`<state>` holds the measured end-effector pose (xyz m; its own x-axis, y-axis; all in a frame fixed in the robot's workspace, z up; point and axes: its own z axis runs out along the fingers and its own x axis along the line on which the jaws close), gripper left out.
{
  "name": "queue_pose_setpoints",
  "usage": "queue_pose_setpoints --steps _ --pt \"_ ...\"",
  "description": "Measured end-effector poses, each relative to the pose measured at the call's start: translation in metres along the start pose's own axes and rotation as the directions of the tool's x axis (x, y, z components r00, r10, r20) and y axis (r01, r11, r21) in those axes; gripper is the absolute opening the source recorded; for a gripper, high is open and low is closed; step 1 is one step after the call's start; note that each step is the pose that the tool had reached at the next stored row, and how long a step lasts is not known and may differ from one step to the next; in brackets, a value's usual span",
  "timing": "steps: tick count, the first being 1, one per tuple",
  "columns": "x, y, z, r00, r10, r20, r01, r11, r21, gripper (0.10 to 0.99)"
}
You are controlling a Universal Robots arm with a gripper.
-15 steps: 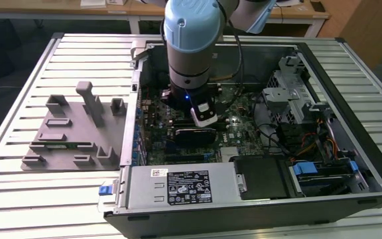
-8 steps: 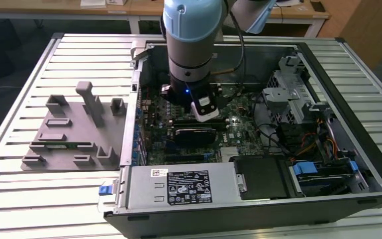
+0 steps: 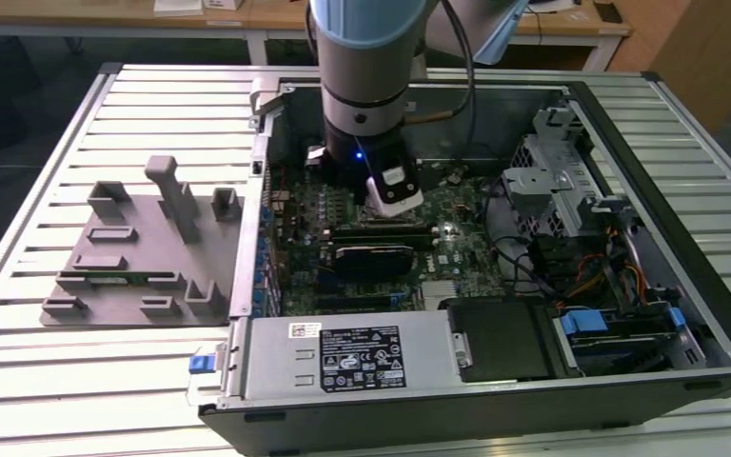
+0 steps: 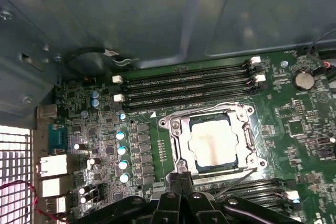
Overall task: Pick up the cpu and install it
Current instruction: 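Install the second cpu locking lever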
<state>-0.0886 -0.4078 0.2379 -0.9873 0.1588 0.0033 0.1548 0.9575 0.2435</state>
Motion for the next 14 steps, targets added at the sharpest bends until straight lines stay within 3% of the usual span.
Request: queue_pose_setpoints --steps 5,7,10,11,14 --pt "-0.0004 0.002 -0.0073 1.0 0.0 0.0026 0.0 0.9999 0.017 0.106" --pt "-0.0005 0.0022 -0.0083 1.0 -0.001 0.0059 0.001 0.9993 0.038 0.106" --pt "-0.0018 0.0024 -0.0083 0.9999 -0.003 0.0131 0.002 0.9965 0.084 0.106" --pt "-0.0029 0.0026 -0.0083 0.9999 -0.003 0.0144 0.002 0.9957 0.092 0.106" --pt "-0.0082 0.0034 -0.008 0.9999 -0.003 0.0161 0.002 0.9948 0.102 0.106"
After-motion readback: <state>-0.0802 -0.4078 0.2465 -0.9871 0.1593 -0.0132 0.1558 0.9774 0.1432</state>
